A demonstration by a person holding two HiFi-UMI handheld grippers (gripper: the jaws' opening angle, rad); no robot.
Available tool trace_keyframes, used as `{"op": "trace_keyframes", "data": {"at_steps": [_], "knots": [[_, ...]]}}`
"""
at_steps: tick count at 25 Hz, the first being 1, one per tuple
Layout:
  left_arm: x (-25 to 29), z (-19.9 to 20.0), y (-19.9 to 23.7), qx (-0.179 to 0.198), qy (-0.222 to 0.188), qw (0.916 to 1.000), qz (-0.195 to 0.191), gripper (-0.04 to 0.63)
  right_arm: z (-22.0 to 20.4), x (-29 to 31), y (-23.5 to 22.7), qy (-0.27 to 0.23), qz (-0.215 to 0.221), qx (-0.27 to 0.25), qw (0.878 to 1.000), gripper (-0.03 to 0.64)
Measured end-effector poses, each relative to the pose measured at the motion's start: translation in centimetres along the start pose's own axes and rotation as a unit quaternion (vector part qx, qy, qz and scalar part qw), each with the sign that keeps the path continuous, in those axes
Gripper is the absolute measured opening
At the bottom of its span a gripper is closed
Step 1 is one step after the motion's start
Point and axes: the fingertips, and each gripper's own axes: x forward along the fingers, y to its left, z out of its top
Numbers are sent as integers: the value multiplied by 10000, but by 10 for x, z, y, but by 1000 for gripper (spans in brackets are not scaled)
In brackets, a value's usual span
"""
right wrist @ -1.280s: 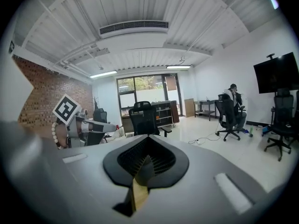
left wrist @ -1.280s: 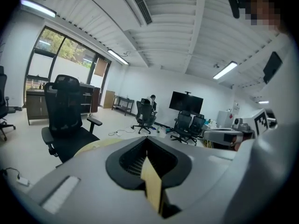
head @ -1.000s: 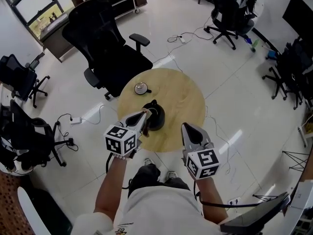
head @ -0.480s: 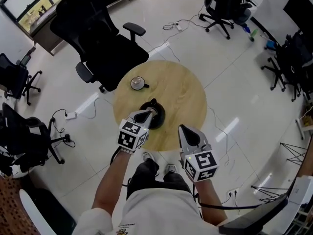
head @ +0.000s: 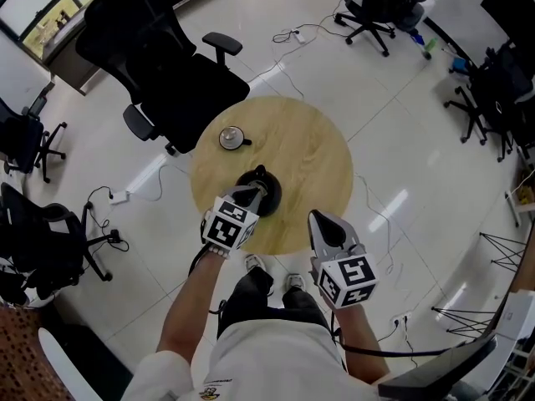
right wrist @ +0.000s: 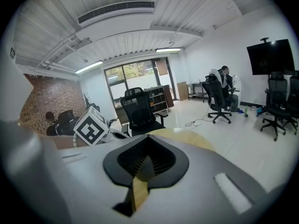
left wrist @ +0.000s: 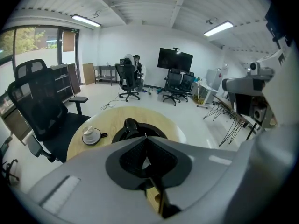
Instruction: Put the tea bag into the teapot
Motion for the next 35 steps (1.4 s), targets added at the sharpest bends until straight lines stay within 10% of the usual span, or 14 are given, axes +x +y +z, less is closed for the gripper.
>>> {"op": "trace_keyframes", "data": {"at_steps": [11, 17, 35], "knots": [[0, 0, 5, -13, -19, 9999, 99, 54, 3, 2, -3, -36, 17, 63, 10000, -3], [-37, 20, 7, -543, -756, 9951, 323, 49, 11, 3, 1, -110, 142, -17, 9998, -3], [-194, 7, -59, -1936, -2500, 9311, 1819, 12, 43, -46, 44, -484, 1292, -904, 9863, -3]]}}
